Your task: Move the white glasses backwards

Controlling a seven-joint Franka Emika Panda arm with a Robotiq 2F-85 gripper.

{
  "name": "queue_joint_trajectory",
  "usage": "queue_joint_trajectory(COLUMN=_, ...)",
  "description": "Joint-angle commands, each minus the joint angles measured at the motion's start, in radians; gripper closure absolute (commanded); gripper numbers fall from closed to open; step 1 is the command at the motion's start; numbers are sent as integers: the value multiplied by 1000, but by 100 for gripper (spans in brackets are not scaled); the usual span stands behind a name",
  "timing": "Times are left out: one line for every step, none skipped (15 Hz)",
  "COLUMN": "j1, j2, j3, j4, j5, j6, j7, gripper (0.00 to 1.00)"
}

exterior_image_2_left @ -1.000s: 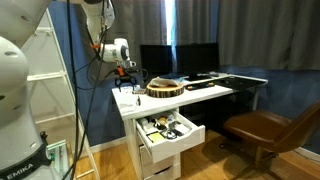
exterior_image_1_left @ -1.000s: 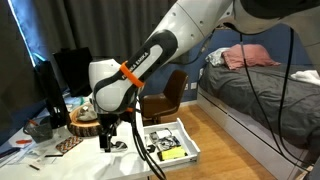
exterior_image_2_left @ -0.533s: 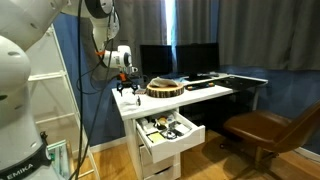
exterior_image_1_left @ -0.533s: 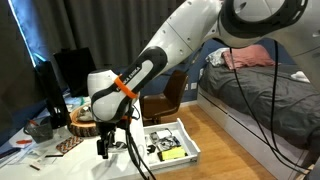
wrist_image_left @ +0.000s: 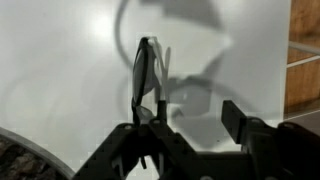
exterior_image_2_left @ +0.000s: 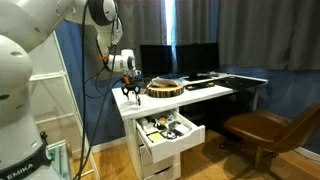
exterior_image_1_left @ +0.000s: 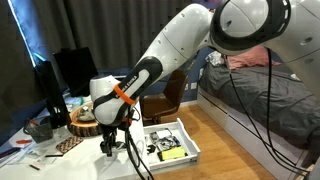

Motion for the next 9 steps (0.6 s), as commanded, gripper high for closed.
queue_joint_trajectory(j1=32, j2=47, j3=-31, j4=64, j5=-39, j6=-12, j7=-2, gripper=42)
queue_joint_trajectory(j1=36, j2=53, j3=-36, j4=70, j5=-44, j6=-9, j7=-1, gripper=44)
queue_joint_trajectory(j1=41, j2=59, j3=-42, j4=75, j5=-52, j6=-4, j7=2, gripper=46)
queue_joint_trajectory(j1=44, j2=67, j3=-46, j4=83, j5=-59, j6=-3, j7=1, gripper=46)
queue_joint_trajectory(j1=49, j2=73, j3=-51, j4=91, j5=-66, j6=-6, j7=3, gripper=49)
queue_joint_trajectory(j1=54, j2=78, j3=-56, j4=97, j5=-73, j6=-3, j7=5, gripper=50)
queue_joint_trajectory(j1=59, j2=83, j3=-62, j4=103, j5=-81, j6=-5, j7=7, gripper=51)
queue_joint_trajectory(j1=64, j2=88, j3=-67, j4=111, j5=-87, j6=-1, j7=8, gripper=53)
queue_joint_trajectory(j1=68, j2=92, j3=-72, j4=117, j5=-95, j6=0, j7=9, gripper=54)
